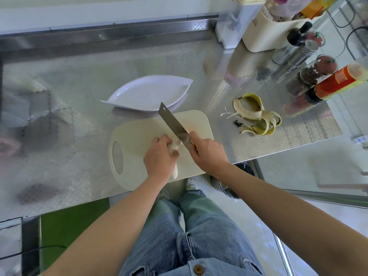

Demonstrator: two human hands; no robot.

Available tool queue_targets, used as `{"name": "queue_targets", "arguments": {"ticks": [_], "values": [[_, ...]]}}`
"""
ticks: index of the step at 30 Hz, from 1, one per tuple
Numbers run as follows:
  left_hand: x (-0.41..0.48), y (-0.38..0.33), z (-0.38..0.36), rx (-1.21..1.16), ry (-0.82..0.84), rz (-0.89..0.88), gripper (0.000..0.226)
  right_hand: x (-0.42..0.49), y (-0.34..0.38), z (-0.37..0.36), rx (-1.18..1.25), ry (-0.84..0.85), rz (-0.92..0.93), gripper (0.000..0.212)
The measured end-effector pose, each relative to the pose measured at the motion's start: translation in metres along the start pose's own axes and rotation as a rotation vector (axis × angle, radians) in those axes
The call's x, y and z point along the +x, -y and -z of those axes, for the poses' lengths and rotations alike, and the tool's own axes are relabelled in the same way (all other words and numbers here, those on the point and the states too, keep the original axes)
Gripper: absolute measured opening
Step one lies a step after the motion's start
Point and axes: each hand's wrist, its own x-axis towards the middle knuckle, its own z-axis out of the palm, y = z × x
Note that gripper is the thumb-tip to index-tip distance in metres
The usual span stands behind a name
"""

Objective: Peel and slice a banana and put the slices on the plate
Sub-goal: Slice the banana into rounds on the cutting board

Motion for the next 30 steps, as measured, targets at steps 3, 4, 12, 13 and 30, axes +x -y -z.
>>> {"name": "queue_targets", "arguments": {"ticks": [3, 4, 12, 13, 30], "values": [[0.0, 0.0, -0.001, 0.002, -0.01, 0.001, 0.022, 0.002, 0.001, 0.004, 0.007, -0.02, 0.01, 0.011], [0.001, 0.001, -0.001, 0.001, -0.01, -0.001, 0.022, 0.002, 0.001, 0.005, 0.003, -0.016, 0.014, 0.012], [0.001, 0.001, -0.001, 0.006, -0.009, -0.005, 0.023, 0.002, 0.003, 0.005, -0.028, 0.007, 0.034, 0.02], [0.001, 0.001, -0.002, 0.003, -0.009, -0.006, 0.023, 0.002, 0.003, 0.005, -0.038, 0.02, 0.032, 0.022], [0.001, 0.001, 0.0, 0.013, -0.008, -0.013, 0.021, 0.0, 0.001, 0.004, 0.018, -0.001, -0.003, 0.011]]}}
